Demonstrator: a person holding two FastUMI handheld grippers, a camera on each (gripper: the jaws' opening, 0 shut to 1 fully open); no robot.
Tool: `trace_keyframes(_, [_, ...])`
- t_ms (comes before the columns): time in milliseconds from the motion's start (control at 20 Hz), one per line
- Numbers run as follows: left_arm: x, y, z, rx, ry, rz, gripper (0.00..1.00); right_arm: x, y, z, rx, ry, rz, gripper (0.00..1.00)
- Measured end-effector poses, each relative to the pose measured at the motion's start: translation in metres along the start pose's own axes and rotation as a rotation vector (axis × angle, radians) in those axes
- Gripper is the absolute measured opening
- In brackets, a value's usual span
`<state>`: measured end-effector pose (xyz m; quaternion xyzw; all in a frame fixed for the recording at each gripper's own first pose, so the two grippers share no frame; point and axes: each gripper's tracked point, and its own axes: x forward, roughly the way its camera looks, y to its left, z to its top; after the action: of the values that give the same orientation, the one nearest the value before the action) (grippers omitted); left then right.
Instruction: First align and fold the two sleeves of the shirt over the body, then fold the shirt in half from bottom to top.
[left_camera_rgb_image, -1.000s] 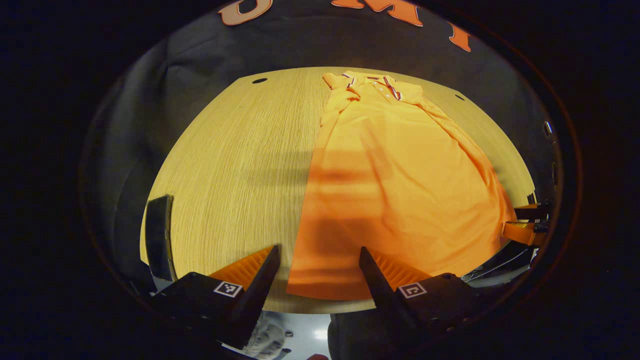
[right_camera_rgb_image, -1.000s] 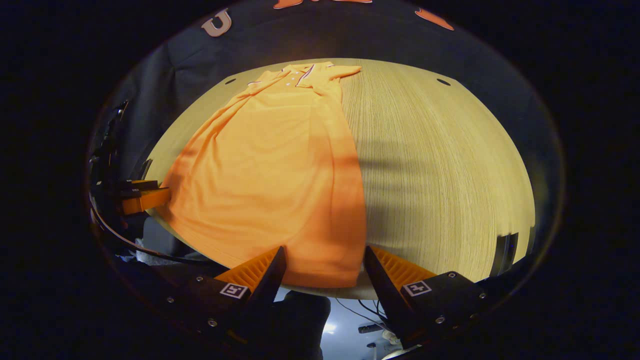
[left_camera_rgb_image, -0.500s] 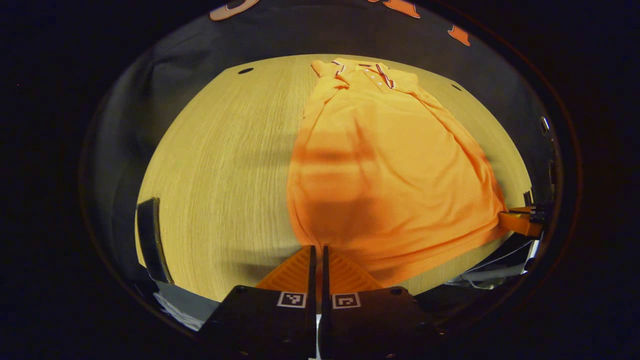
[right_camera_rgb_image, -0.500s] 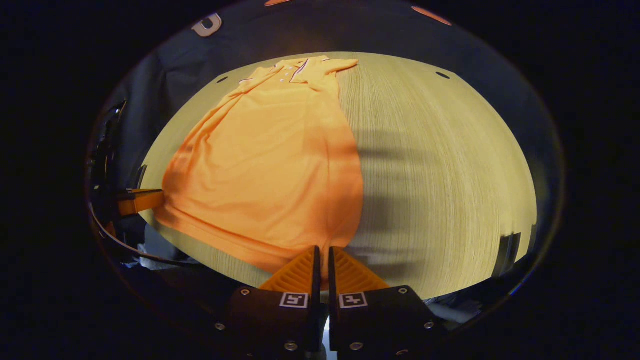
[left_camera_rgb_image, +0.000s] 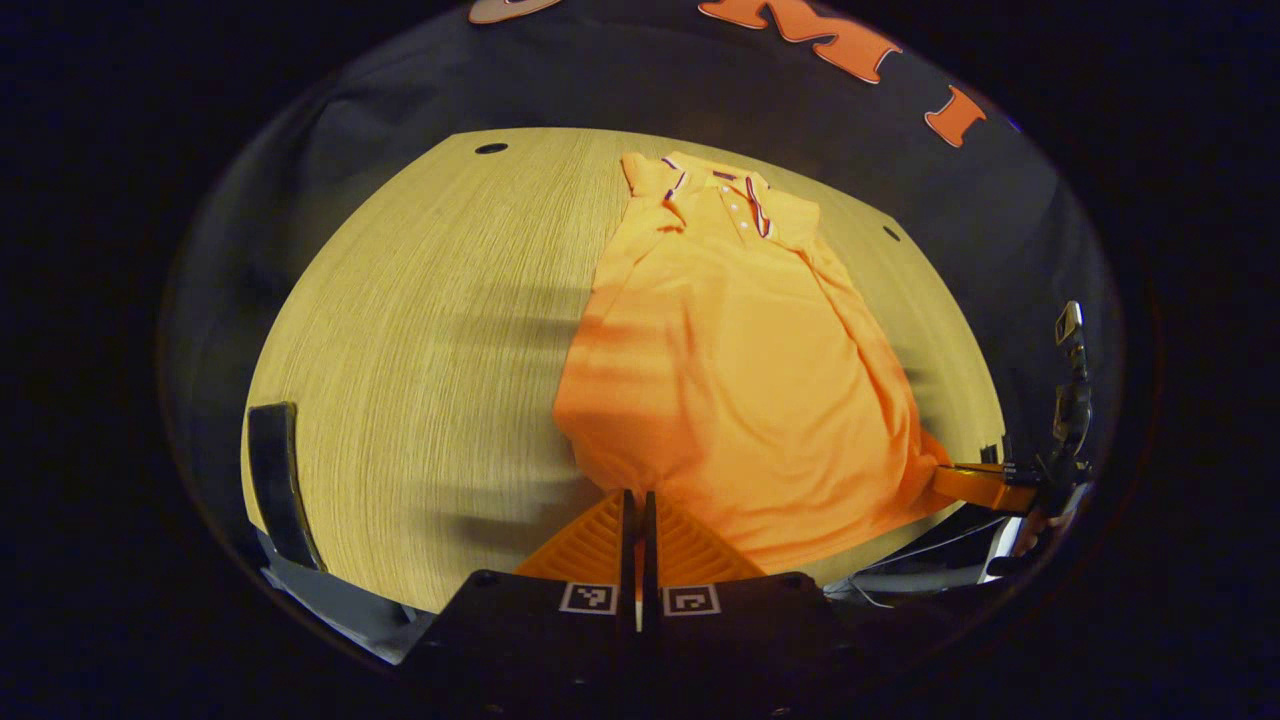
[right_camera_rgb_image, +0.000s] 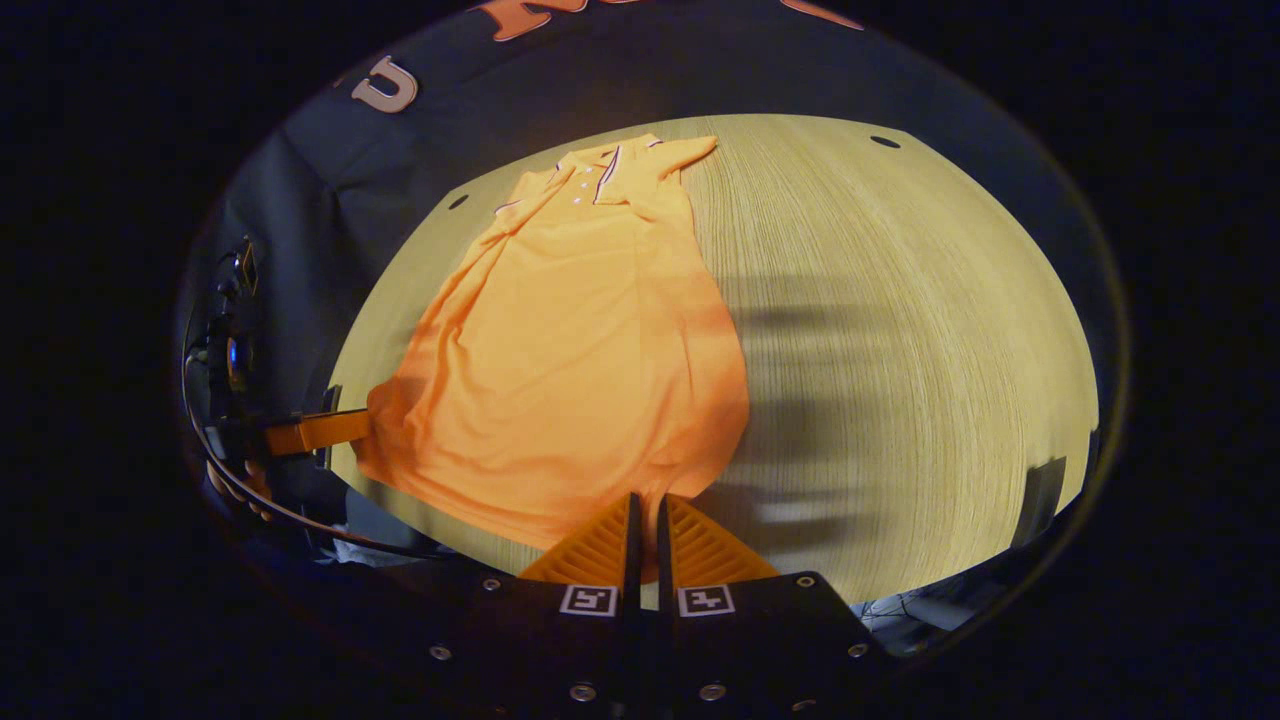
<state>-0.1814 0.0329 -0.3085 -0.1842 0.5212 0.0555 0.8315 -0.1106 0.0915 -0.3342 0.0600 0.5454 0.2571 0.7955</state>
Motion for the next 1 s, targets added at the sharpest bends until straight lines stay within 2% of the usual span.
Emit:
trace_keyframes(300, [-0.010,-0.014,0.037,0.019,-0.043,-0.053,0.02,-0.015,0.006,0.032,0.004,-0.066,0.024,0.07])
trace_keyframes(400, [-0.013,-0.019,0.055,0.011,-0.063,-0.071,0.01,-0.018,0.007,0.053,0.019,-0.122,0.026,0.07])
trace_keyframes(450, [-0.014,-0.019,0.068,0.018,-0.081,-0.075,0.02,-0.021,0.008,0.072,0.024,-0.188,0.030,0.07])
trace_keyframes(550, [-0.013,-0.018,0.089,0.036,-0.114,-0.065,0.02,-0.015,0.006,0.075,0.014,-0.156,0.024,0.06])
trace_keyframes(650, [-0.004,-0.011,0.073,0.064,-0.017,-0.046,0.01,-0.010,0.008,0.077,0.014,-0.128,0.023,0.06])
trace_keyframes(700, [-0.001,-0.001,0.067,0.083,0.002,-0.013,0.00,-0.007,0.006,0.076,0.001,-0.118,0.013,0.06])
trace_keyframes(800, [0.001,0.017,0.023,0.120,0.134,0.023,0.01,-0.002,0.007,0.069,-0.007,-0.101,0.016,0.06])
trace_keyframes(850, [0.002,0.025,0.007,0.119,0.181,0.051,0.05,-0.001,0.008,0.062,-0.003,-0.085,0.022,0.06])
trace_keyframes(950, [0.011,0.037,-0.023,0.108,0.251,0.089,0.70,0.003,0.004,0.055,0.005,-0.062,0.015,0.06])
trace_keyframes(1000, [0.015,0.039,-0.031,0.109,0.262,0.101,0.71,0.004,0.004,0.055,0.009,-0.059,0.018,0.06])
